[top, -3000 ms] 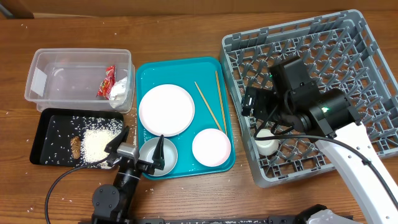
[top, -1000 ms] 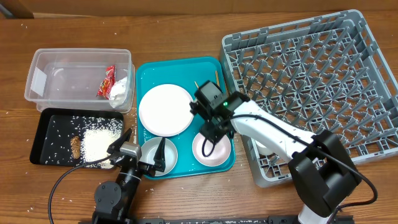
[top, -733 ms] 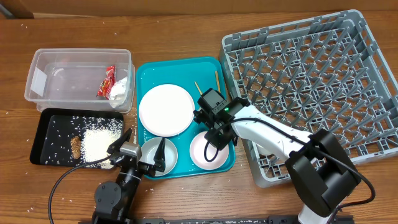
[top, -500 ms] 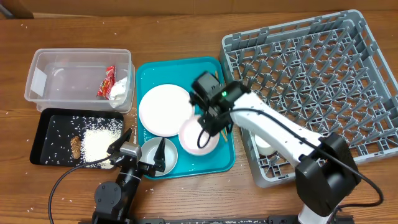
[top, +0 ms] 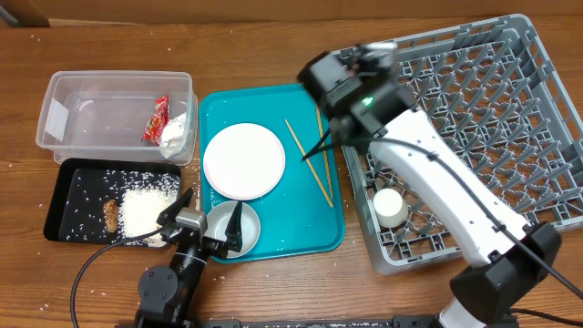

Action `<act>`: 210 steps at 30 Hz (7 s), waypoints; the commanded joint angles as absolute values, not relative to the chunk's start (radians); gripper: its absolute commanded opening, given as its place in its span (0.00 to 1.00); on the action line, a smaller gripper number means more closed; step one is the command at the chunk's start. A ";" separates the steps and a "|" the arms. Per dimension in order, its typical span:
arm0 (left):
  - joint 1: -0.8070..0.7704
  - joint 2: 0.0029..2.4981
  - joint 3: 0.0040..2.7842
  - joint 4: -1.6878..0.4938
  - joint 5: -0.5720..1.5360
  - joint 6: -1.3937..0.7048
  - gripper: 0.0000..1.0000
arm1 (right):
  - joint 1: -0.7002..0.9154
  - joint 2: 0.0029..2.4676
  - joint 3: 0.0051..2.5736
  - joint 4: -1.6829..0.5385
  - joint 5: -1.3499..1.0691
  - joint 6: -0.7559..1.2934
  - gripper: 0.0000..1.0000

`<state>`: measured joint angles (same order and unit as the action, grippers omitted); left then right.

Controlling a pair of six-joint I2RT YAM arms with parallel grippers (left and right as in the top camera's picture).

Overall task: Sort waste into correct bins and load items into the dishwasher
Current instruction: 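Lift the pink bowl into the rack and release it, then grasp the grey bowl on the teal tray with the right gripper, then place the grey bowl in the rack and open the right gripper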

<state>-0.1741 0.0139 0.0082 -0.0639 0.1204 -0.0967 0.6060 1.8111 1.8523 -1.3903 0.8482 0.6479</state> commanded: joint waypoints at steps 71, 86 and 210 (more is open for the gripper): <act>-0.166 0.011 0.005 -0.067 0.124 -0.085 1.00 | 0.588 2.117 1.797 -1.649 1.110 0.851 0.34; -0.166 0.011 0.005 -0.067 0.124 -0.085 1.00 | 0.661 2.055 1.958 -1.383 0.019 0.449 0.54; -0.166 0.011 0.005 -0.067 0.124 -0.085 1.00 | 0.404 1.860 1.492 -1.218 0.987 0.527 0.04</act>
